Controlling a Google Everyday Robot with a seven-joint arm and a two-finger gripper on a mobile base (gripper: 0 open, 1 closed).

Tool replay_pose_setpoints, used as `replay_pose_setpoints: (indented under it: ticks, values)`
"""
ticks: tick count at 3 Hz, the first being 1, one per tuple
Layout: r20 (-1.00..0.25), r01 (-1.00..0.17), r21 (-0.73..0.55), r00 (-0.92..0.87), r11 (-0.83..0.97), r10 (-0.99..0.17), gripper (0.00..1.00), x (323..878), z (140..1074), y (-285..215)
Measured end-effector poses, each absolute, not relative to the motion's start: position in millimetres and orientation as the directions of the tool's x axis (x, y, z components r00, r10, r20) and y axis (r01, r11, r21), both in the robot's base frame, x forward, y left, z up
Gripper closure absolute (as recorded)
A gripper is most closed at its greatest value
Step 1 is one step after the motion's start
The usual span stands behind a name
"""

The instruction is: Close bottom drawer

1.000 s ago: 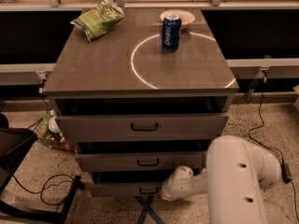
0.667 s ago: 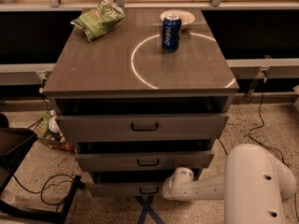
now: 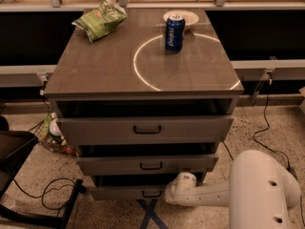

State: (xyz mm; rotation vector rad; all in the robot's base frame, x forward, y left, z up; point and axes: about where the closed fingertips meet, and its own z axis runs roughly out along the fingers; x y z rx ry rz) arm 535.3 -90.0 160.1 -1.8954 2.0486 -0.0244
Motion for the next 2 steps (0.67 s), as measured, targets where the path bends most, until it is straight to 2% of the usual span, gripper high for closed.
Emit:
replay_pose_setpoints:
  ticks: [1,2]
  values:
    - [-0.27,-0.944,-0.304,-0.042,0.127,-0.962,1.0,559.4,151.6,-80.4]
    - [-0.27,-0.944,-0.304,-0.042,0.127,-0.962,1.0,559.4,151.6,-80.4]
